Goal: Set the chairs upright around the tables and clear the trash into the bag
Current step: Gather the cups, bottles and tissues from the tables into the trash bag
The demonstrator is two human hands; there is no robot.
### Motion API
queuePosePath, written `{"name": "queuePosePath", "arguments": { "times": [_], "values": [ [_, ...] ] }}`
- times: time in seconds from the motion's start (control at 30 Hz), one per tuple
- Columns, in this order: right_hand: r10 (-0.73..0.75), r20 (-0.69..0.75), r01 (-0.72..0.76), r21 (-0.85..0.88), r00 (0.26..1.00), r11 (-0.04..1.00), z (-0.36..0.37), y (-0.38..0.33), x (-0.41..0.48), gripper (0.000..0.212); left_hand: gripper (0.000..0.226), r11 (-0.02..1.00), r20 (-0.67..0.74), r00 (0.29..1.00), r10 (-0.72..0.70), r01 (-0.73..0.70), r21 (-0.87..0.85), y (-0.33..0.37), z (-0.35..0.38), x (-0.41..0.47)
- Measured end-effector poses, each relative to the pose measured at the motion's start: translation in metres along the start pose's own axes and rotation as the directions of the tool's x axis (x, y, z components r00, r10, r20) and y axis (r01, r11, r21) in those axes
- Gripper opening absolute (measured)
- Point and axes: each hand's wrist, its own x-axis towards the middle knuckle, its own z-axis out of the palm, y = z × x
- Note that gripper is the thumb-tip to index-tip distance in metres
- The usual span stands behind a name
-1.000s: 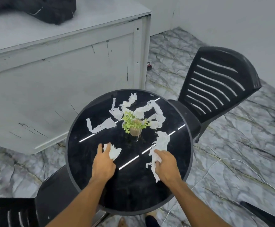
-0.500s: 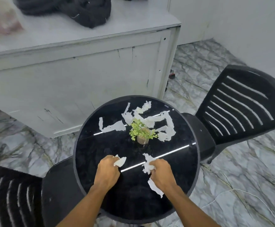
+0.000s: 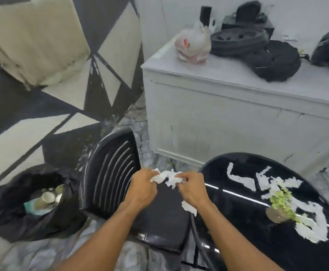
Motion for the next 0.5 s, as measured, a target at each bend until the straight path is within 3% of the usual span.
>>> {"name": "queuePosePath", "arguments": {
  "times": [0.3, 0.5],
  "values": [
    [-0.354, 0.104, 0.359, -0.029, 0.929, 0.933, 0.158, -0.204, 0.032, 0.027, 0.023, 0.989, -0.364, 0.922, -0.13, 0.146, 0.016, -0.117, -0.202, -0.046],
    [-0.44, 0.303, 0.473, -0.041, 0.845, 0.88, 0.273, -0.285, 0.038, 0.024, 0.014, 0.9, -0.441, 0.799, -0.408, 0.432, -0.05, -0.207, -0.273, -0.094]
  ]
}}
